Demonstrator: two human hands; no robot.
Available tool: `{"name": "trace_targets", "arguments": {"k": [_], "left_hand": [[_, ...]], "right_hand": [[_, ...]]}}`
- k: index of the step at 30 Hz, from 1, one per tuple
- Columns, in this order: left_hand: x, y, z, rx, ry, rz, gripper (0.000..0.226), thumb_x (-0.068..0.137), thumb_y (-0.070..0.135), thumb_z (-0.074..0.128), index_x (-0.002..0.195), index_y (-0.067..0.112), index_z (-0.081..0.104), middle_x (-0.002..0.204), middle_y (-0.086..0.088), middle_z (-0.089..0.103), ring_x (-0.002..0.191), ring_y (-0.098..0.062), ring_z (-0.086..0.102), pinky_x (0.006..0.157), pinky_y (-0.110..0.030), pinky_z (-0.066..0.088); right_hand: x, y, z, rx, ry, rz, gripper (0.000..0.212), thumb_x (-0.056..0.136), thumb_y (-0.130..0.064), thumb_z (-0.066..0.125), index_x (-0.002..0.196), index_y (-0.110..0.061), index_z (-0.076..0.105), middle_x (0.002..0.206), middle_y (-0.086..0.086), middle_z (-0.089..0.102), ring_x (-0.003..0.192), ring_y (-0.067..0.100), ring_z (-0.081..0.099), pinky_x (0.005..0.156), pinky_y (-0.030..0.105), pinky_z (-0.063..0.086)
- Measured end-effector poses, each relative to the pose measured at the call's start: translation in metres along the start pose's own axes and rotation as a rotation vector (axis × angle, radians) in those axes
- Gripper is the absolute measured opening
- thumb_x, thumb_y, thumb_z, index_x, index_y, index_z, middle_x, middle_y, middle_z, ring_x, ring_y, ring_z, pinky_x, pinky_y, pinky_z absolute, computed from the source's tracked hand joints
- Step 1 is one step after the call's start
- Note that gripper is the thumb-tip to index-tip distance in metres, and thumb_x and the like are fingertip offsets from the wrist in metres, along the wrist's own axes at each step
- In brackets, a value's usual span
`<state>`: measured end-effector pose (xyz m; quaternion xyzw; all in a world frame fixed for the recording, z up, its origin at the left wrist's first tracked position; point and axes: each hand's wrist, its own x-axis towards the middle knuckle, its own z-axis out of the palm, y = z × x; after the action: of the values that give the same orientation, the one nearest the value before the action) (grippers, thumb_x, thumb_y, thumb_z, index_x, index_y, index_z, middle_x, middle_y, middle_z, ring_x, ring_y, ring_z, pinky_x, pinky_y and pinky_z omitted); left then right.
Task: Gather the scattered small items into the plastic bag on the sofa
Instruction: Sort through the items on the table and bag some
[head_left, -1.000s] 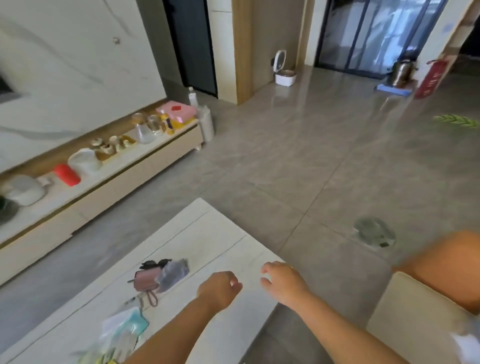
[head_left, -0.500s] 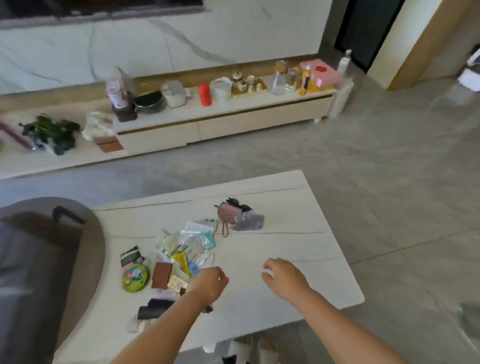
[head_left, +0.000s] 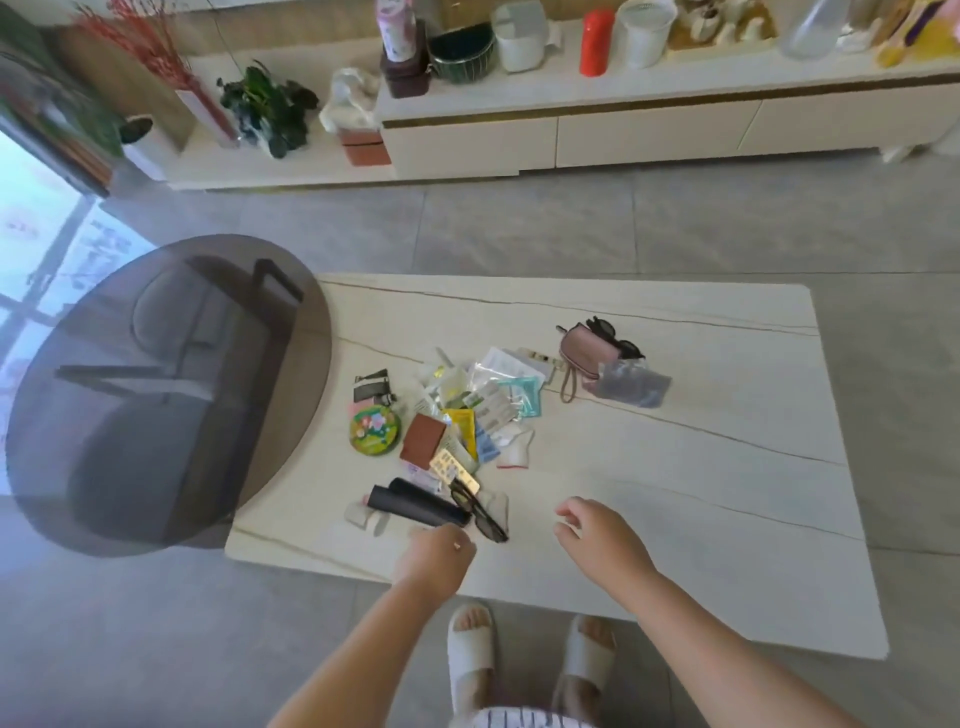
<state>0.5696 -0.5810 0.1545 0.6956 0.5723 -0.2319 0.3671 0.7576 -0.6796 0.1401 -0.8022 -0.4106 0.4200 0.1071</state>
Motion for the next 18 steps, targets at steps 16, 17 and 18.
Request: {"name": "trace_targets", "arguments": {"k": [16,17,18], "left_hand": [[0.171,-0.11,0.027,0.0,-0.004,0.03,0.041,0.094,0.028,0.05,0.135,0.023,0.048,0.135,0.0,0.052,0.12,-0.018,0.054,0.096,-0.028,0.045],[0.182,-0.115,0.029,0.022,0.007,0.045,0.042,0.094,0.027,0.051,0.135,0.023,0.049,0.136,0.0,0.051,0.12,-0.019,0.054,0.097,-0.029,0.045],[0.191,-0.119,0.031,0.038,0.012,0.049,0.042,0.093,0.026,0.051,0.135,0.022,0.049,0.135,-0.001,0.051,0.12,-0.02,0.053,0.097,-0.03,0.045]], "right_hand": [[0.126,-0.031,0.174,-0.021,0.023,0.12,0.036,0.092,-0.035,0.053,0.125,-0.021,0.049,0.112,-0.001,0.059,0.102,0.017,0.058,0.075,0.026,0.048],[0.133,-0.031,0.184,-0.024,0.032,0.122,0.038,0.091,-0.035,0.054,0.126,-0.021,0.047,0.114,-0.001,0.059,0.104,0.017,0.057,0.076,0.024,0.047],[0.14,-0.031,0.194,-0.033,0.041,0.123,0.04,0.091,-0.035,0.055,0.127,-0.021,0.045,0.116,0.0,0.058,0.105,0.017,0.056,0.077,0.023,0.045]]}}
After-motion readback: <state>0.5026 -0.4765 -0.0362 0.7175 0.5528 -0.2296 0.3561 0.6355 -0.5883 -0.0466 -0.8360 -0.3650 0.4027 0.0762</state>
